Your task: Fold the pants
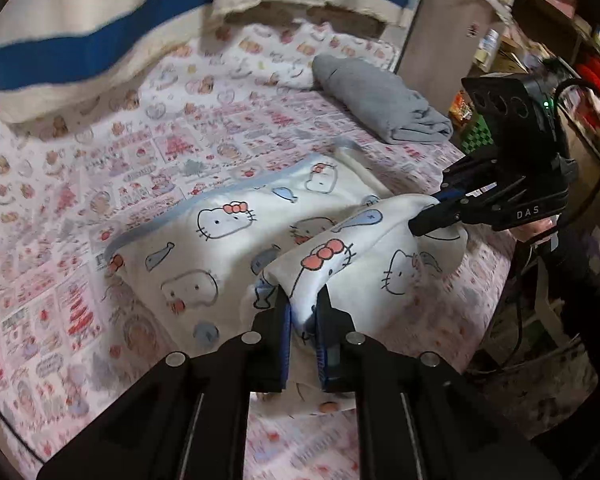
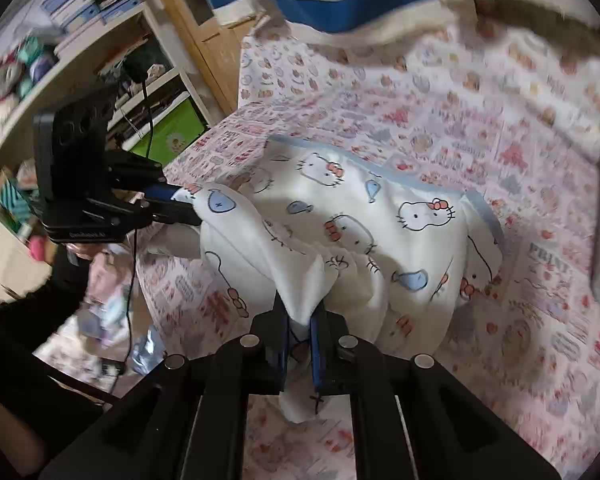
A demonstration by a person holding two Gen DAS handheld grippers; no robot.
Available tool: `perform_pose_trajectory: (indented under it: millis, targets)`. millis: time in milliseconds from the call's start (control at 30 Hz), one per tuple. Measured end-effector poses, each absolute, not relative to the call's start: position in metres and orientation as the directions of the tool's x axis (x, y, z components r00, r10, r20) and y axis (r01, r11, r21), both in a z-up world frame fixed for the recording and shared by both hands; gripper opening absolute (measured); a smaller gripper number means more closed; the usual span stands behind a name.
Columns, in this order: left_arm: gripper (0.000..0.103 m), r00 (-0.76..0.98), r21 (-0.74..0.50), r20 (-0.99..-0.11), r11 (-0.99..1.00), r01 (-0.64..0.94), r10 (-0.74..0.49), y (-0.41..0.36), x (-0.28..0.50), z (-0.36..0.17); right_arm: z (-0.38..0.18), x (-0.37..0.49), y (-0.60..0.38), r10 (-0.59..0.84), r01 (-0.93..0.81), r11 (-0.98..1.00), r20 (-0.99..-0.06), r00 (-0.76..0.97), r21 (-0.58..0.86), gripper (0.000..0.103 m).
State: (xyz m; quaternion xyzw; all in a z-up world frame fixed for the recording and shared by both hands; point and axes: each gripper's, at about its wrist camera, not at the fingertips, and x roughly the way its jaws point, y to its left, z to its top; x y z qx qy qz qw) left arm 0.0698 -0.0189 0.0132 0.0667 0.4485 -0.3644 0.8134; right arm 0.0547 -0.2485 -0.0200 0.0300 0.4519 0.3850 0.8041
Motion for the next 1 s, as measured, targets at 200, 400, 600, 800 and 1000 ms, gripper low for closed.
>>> perform_pose_trajectory:
  millis: [200,400,600,800,1000]
  targets:
    - [0.015,0.258,-0.314,-0.791,0.73,0.606,-0.555,-0.014,0.12,-0.002,-0.037,0.104,-0.257,0.686,-0.565,0.66,-0.704,0.184,0.495,0.007]
    - [0.015,0.284,-0.304,-0.79,0.749,0.589,-0.543,-0.011,0.143,-0.003,-0.036,0.133,-0.267,0.631,-0.516,0.736,-0.72,0.29,0.438,0.037]
    - [0.015,0.321,-0.267,-0.802,0.782,0.563,-0.504,-0.009,0.17,-0.006,-0.027,0.142,-0.272,0.532,-0.469,0.822,-0.731,0.427,0.324,0.042]
    - [0.014,0.374,-0.291,-0.785,0.827,0.481,-0.493,0.016,0.191,-0.01,0.001,0.12,-0.284,0.422,-0.385,0.899,-0.638,0.643,0.207,0.043]
    - [0.053,0.376,-0.405,-0.688,0.759,0.511,-0.62,0.042,0.152,0.007,0.007,0.077,-0.29,0.459,-0.421,0.881,-0.613,0.643,0.218,0.057]
